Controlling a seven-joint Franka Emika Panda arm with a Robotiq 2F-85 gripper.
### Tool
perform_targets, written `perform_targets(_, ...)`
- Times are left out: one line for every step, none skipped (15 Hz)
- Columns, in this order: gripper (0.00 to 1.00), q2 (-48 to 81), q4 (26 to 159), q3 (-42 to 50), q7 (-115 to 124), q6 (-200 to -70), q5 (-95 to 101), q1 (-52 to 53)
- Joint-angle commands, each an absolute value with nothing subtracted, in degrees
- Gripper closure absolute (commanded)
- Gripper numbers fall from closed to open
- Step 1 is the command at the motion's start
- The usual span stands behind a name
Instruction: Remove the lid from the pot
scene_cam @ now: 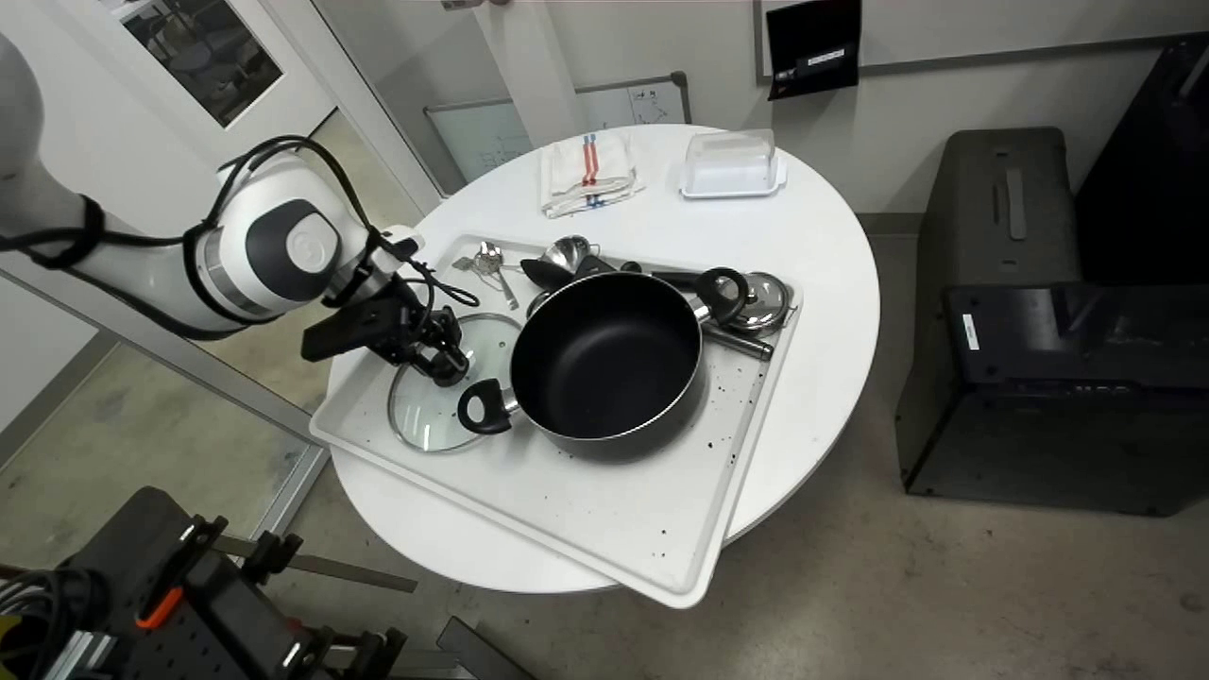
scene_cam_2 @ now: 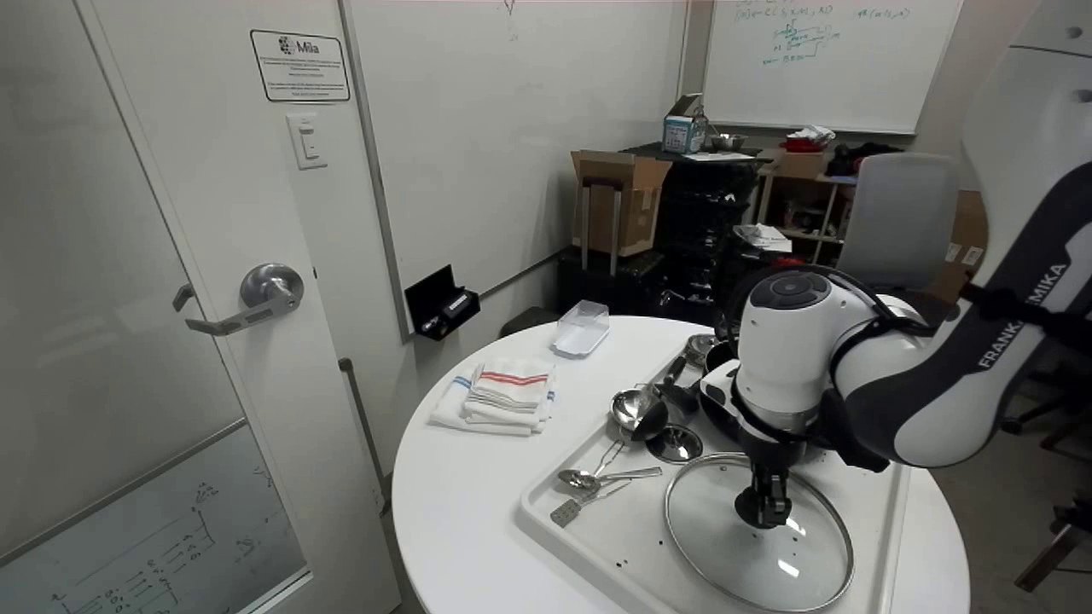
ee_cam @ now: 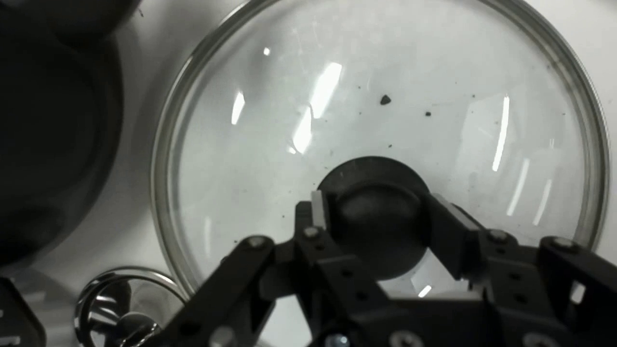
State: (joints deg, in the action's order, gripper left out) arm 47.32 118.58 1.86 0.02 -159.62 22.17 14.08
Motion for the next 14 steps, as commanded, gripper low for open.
perform_targets(0.74, 48.9, 117.3, 1.2, -2.8, -160.4, 21.1, 13.4)
perform_targets(0.74, 48.8, 117.3, 1.1, -3.0, -160.4, 21.2, 13.4)
perform_targets(0.52, 48.5, 117.6, 1.1, -3.4, -160.4, 21.3, 13.4)
perform_targets(0.24, 48.2, 117.9, 1.1, -3.6, -160.4, 21.3, 13.5)
perform_targets(0.23, 47.9, 118.4, 1.2, -3.7, -160.5, 21.4, 13.5)
perform_targets(0.17, 47.5, 118.8, 1.3, -3.8, -160.7, 21.5, 13.6)
perform_targets(0.09, 47.0, 119.4, 1.4, -3.9, -160.8, 21.7, 13.6)
perform_targets(0.02, 46.4, 120.3, 1.4, -4.0, -161.0, 21.8, 13.7)
perform_targets(0.01, 45.8, 121.0, 1.5, -4.0, -161.1, 21.9, 13.7)
perform_targets(0.0, 44.9, 122.2, 1.5, -4.1, -161.3, 22.1, 13.7)
perform_targets(0.0, 44.1, 123.2, 1.6, -4.1, -161.3, 22.1, 13.7)
perform_targets(0.0, 42.8, 124.8, 1.7, -4.1, -161.6, 22.3, 13.7)
perform_targets(0.0, 41.8, 126.1, 1.7, -4.1, -161.9, 22.4, 13.7)
perform_targets(0.0, 40.3, 127.8, 1.9, -3.9, -162.0, 22.6, 13.9)
